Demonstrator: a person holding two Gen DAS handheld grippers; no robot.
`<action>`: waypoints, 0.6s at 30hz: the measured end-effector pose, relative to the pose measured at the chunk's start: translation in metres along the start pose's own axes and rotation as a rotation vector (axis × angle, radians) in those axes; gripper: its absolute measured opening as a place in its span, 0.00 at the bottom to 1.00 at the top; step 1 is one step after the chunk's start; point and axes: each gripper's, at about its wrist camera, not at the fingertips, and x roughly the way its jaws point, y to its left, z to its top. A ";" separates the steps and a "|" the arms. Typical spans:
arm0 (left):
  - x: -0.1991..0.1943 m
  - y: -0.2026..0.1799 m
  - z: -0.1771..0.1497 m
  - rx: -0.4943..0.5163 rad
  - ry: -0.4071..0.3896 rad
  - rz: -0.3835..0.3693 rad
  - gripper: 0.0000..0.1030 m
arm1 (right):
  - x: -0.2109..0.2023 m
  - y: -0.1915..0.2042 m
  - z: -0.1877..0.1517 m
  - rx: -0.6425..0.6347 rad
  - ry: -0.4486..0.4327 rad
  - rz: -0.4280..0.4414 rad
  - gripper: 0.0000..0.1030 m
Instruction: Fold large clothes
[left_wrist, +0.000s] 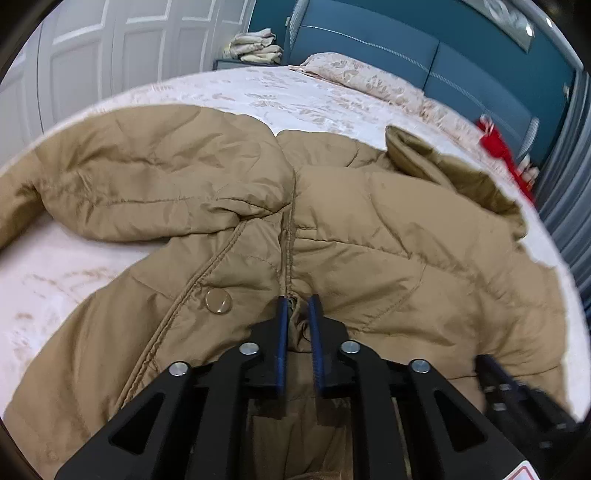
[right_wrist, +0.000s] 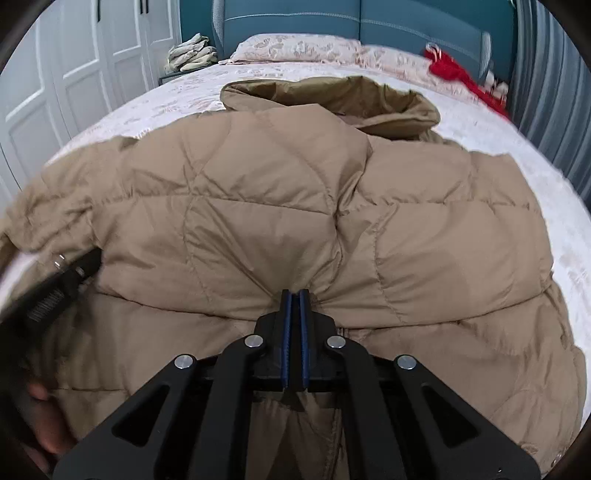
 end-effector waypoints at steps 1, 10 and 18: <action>-0.003 0.006 0.001 -0.029 0.008 -0.032 0.18 | 0.001 0.001 0.000 -0.005 -0.006 -0.007 0.02; -0.127 0.156 0.018 -0.392 -0.118 0.046 0.78 | 0.000 0.001 0.003 -0.010 -0.013 -0.012 0.02; -0.153 0.338 0.001 -0.841 -0.059 0.151 0.78 | -0.001 -0.008 0.002 0.041 -0.019 0.042 0.02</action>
